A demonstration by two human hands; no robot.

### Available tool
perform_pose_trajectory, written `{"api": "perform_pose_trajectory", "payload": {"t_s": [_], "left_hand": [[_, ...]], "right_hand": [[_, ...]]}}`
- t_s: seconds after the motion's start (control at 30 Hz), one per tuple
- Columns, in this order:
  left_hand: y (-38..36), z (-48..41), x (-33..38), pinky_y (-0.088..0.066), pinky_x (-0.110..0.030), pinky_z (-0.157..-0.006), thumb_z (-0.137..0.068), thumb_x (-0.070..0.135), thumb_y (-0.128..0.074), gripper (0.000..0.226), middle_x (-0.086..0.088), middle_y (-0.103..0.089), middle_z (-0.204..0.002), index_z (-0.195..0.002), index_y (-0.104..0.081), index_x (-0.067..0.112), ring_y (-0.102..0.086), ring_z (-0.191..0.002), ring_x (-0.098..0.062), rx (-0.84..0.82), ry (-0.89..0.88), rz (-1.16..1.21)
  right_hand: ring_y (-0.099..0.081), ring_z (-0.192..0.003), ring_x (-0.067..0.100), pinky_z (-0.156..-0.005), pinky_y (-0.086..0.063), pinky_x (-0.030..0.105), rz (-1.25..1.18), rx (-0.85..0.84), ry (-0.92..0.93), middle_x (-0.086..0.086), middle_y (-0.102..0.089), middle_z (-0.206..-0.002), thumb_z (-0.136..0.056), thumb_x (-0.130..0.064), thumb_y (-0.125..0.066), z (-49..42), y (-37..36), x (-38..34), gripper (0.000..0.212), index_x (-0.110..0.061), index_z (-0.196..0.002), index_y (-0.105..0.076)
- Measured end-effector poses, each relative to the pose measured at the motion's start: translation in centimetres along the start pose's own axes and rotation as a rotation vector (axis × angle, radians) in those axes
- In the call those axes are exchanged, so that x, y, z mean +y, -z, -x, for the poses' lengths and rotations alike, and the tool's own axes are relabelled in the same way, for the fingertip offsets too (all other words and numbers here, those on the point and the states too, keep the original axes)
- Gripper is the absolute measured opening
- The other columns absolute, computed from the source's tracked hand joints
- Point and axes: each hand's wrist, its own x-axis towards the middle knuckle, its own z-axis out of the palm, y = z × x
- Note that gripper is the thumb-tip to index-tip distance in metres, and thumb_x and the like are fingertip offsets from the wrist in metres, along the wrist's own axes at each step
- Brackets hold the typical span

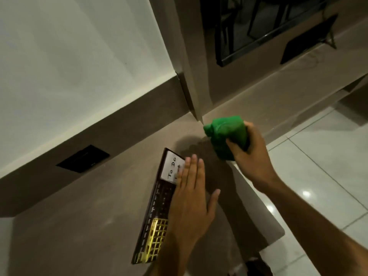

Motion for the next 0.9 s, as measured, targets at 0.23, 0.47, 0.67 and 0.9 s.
{"api": "perform_pose_trajectory", "payload": {"t_s": [0.23,0.47,0.67,0.9], "left_hand": [[8.6,6.3,-4.0,-0.007,-0.048,-0.121,-0.084,0.06,-0.05,0.096,0.002,0.002,-0.164,-0.154,0.007,0.028,0.01,-0.152,-0.012,0.149,0.043,0.021],[5.5,10.0,-8.6,-0.004,-0.046,-0.125,-0.073,0.032,-0.079,0.131,0.012,0.027,-0.16,-0.147,0.028,0.032,0.029,-0.145,-0.005,-0.185,0.137,0.082],[4.8,9.8,-8.6,-0.003,-0.045,-0.126,-0.073,0.01,-0.081,0.133,0.016,0.022,-0.161,-0.147,0.026,0.037,0.023,-0.146,0.001,-0.222,0.178,0.291],[5.3,9.7,-7.7,-0.003,-0.046,-0.125,-0.076,-0.006,-0.071,0.125,0.017,0.024,-0.159,-0.143,0.025,0.038,0.02,-0.147,-0.003,-0.24,0.198,0.354]], "right_hand": [[-0.058,-0.115,0.008,-0.089,-0.056,0.038,-0.089,-0.068,-0.021,-0.01,-0.06,-0.124,-0.091,-0.011,-0.064,8.5,-3.2,-0.3,0.048,-0.029,-0.132,-0.048],[-0.042,-0.134,0.008,-0.107,-0.04,0.037,0.257,-0.249,0.318,-0.009,-0.045,-0.146,-0.08,0.004,-0.066,12.5,-7.8,2.6,0.074,-0.037,-0.136,-0.042],[-0.026,-0.142,0.025,-0.112,-0.025,0.051,0.552,-0.484,0.556,0.007,-0.041,-0.15,-0.068,0.004,-0.078,13.8,-9.2,5.4,0.082,-0.013,-0.141,-0.044],[-0.013,-0.148,0.03,-0.118,-0.015,0.045,0.539,-0.619,0.681,0.015,-0.023,-0.157,-0.083,0.0,-0.045,13.0,-9.7,5.6,0.069,-0.009,-0.149,-0.029]]}}
